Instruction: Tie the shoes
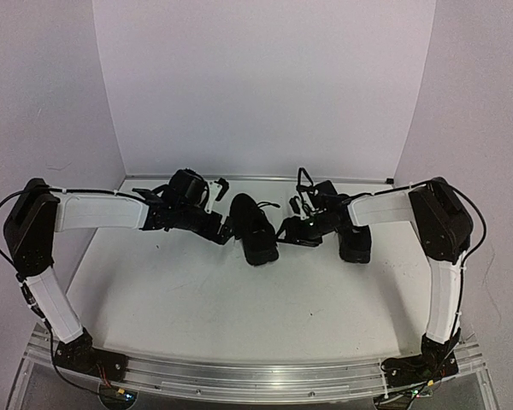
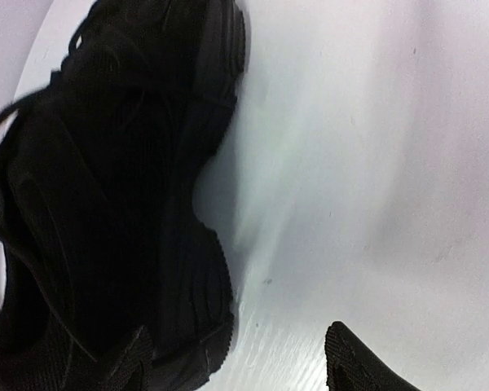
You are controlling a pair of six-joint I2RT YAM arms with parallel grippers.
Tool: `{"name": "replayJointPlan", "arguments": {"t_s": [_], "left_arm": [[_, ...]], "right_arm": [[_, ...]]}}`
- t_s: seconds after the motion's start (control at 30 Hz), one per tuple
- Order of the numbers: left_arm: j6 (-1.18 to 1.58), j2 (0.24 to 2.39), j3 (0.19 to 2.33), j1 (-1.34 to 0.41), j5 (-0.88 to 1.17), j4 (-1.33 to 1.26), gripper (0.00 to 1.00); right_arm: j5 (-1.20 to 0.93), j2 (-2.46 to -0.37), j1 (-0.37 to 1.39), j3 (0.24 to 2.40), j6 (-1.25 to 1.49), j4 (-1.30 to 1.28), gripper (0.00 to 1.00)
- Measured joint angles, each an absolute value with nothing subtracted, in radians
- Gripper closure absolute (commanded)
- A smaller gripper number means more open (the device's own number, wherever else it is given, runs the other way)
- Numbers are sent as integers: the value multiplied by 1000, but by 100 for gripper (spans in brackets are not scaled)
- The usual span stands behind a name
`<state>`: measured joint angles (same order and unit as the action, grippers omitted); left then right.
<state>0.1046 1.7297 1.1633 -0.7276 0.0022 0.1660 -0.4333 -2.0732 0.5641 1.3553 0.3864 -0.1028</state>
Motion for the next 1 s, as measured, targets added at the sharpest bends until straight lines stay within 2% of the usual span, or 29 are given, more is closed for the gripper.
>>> {"name": "replayJointPlan", "arguments": {"t_s": [0.27,0.37,0.47,0.53,0.6,0.73,0.87,1.0], "left_arm": [[190,1686,1165,-662,-21,192,0],[224,1679,1165,-648,-20,201,0],[253,1664,1169,-640,-22,239,0],[266,1659,1186,-637,-32,278,0],[273,1650,1208,-633,-49,323,0],[293,1575,1217,-611,-81,392,0],[322,1412,1174,-576,-128,420,0],[360,1286,1093,-570,-168,435,0]], "right_arm": [[-528,-2077,607,1336,391,-97,32],[-555,-2079,646,1337,395,-96,29],[-562,-2073,669,1331,396,-95,23],[-557,-2036,667,1293,397,-89,12],[-537,-1939,654,1211,393,-109,2],[-477,-1677,633,1088,375,-144,2],[-415,-1371,629,1027,360,-152,2],[-372,-1219,629,984,348,-137,2]]}}
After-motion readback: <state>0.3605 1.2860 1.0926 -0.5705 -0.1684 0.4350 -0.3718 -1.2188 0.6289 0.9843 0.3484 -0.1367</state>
